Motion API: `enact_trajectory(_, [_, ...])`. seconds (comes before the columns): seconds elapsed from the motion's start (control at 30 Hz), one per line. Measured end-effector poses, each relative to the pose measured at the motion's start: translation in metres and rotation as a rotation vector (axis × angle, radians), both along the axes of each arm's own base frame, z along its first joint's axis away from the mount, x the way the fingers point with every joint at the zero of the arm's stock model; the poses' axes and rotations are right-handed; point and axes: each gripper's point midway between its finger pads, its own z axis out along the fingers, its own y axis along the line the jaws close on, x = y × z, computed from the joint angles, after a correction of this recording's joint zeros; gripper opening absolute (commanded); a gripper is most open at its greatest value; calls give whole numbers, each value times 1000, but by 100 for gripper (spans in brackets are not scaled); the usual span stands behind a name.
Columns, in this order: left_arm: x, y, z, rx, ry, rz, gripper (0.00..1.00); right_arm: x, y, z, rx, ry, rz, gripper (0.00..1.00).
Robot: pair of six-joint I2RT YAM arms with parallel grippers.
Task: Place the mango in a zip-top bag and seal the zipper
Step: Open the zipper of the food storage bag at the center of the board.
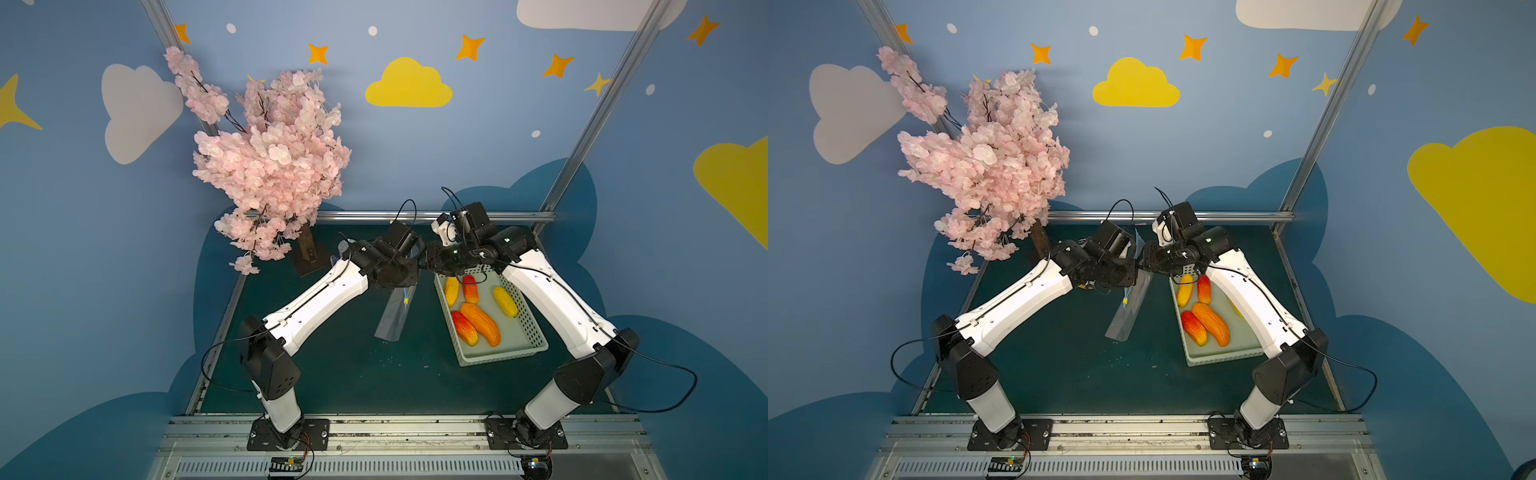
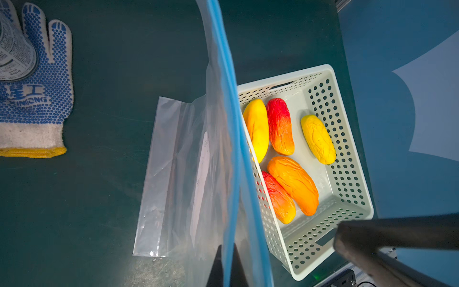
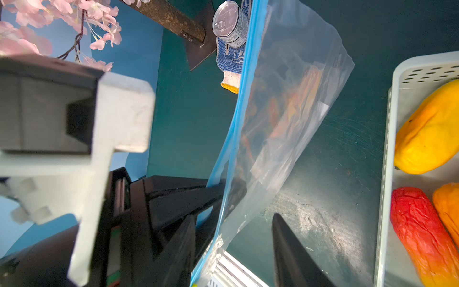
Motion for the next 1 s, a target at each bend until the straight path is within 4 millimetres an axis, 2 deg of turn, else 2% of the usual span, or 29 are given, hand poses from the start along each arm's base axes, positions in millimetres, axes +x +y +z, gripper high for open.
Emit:
enact_trajectory(0.17, [-3,-1,7,-20,-15,-9,3,5,5,-16,-26,28,8,40])
enact_trajectory(0.27, [-5,-2,12,-30,-23,-17,3,9,6,-27,-47,40,10,20])
enact_trajectory(0.4, [-8,-2,13,-31,-30,-24,3,16,4,-38,-85,46,-7,2])
enact_trajectory(0.43, [-8,-2,12,-27,-29,-23,3,17,2,-39,-96,44,-11,0])
enact_trajectory(0.67, [-2,10,13,-5,-40,33,3,14,-13,-48,-121,58,-49,0])
enact_trajectory(0.83, [8,32,16,-26,-25,141,3,1,-26,-52,-89,85,-80,0])
enact_trajectory(1.0, [14,47,25,-74,-20,245,3,1,-31,-52,-32,118,-120,0])
